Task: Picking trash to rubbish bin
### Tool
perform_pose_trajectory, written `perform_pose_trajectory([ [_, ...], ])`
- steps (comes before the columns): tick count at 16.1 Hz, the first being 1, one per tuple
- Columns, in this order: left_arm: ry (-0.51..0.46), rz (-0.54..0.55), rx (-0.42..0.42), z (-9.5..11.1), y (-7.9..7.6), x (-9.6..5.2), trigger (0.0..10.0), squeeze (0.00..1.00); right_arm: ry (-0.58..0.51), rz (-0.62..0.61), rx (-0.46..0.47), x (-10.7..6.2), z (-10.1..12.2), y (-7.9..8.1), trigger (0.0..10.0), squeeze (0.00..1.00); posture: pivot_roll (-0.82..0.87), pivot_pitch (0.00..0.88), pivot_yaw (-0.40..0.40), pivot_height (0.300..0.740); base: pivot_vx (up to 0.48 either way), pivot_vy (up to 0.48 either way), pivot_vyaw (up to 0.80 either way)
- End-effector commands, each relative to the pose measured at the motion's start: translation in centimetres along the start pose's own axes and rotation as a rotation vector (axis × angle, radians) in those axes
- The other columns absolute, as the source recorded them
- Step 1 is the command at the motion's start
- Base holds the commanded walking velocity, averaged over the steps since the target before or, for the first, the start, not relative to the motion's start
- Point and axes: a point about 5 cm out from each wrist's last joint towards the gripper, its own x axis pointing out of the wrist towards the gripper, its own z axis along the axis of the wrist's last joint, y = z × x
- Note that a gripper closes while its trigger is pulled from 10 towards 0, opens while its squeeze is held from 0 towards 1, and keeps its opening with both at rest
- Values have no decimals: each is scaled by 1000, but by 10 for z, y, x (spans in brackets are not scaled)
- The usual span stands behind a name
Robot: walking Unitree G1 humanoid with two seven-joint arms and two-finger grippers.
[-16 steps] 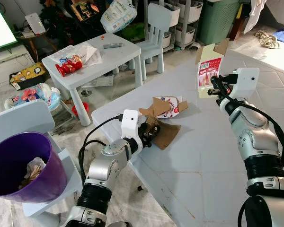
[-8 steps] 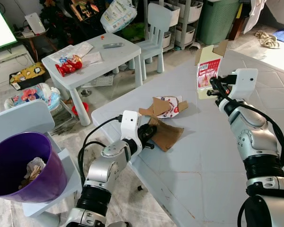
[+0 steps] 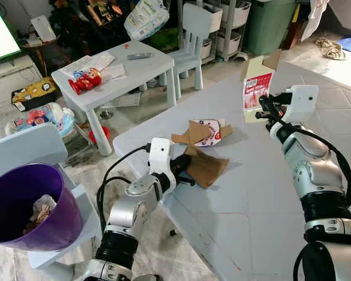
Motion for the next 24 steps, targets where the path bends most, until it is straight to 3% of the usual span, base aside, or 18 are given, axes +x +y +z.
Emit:
perform_pose_trajectory([
  [1, -50, 14, -3, 7, 1, -3, 0, 0, -11, 8, -1, 3, 5, 2, 0, 0, 26, 66, 27, 740, 0, 0, 0],
  [7, -371, 58, 70, 51, -9, -11, 0, 0, -13, 5, -3, 4, 7, 1, 0, 0, 23, 66, 23, 740, 0, 0, 0],
  [10, -417, 52, 77, 58, -12, -13, 0, 0, -16, 7, -4, 4, 8, 1, 0, 0, 23, 63, 22, 740, 0, 0, 0],
  [13, -385, 67, 203, 60, -14, -12, 0, 0, -19, 5, -6, 5, 9, 1, 0, 0, 20, 59, 23, 740, 0, 0, 0],
  [14, -376, 14, 206, 59, -19, -14, 10000, 1000, -19, 4, -8, 5, 9, 0, 0, 0, 20, 58, 22, 740, 0, 0, 0],
  [16, -395, -35, 248, 56, -22, -29, 10000, 1000, -19, 0, -11, 4, 10, -2, 0, 0, 29, 60, 19, 740, 0, 0, 0],
  [19, -370, 14, 101, 43, -15, -38, 10000, 1000, -16, 2, -9, 5, 8, -1, 0, 0, 36, 60, 14, 740, 0, 0, 0],
  [20, -359, 40, -95, 41, -18, -40, 10000, 1000, -15, 9, -8, 6, 9, 1, 0, 0, 41, 59, 9, 740, 0, 0, 0],
  [21, -347, 76, -193, 40, -19, -40, 10000, 1000, -15, 12, -8, 7, 9, 2, 0, 0, 44, 58, 6, 740, 0, 0, 0],
  [24, -308, 96, -353, 39, -25, -39, 10000, 1000, -14, 23, -9, 9, 10, 4, 0, 0, 48, 60, -2, 740, 0, 0, 0],
])
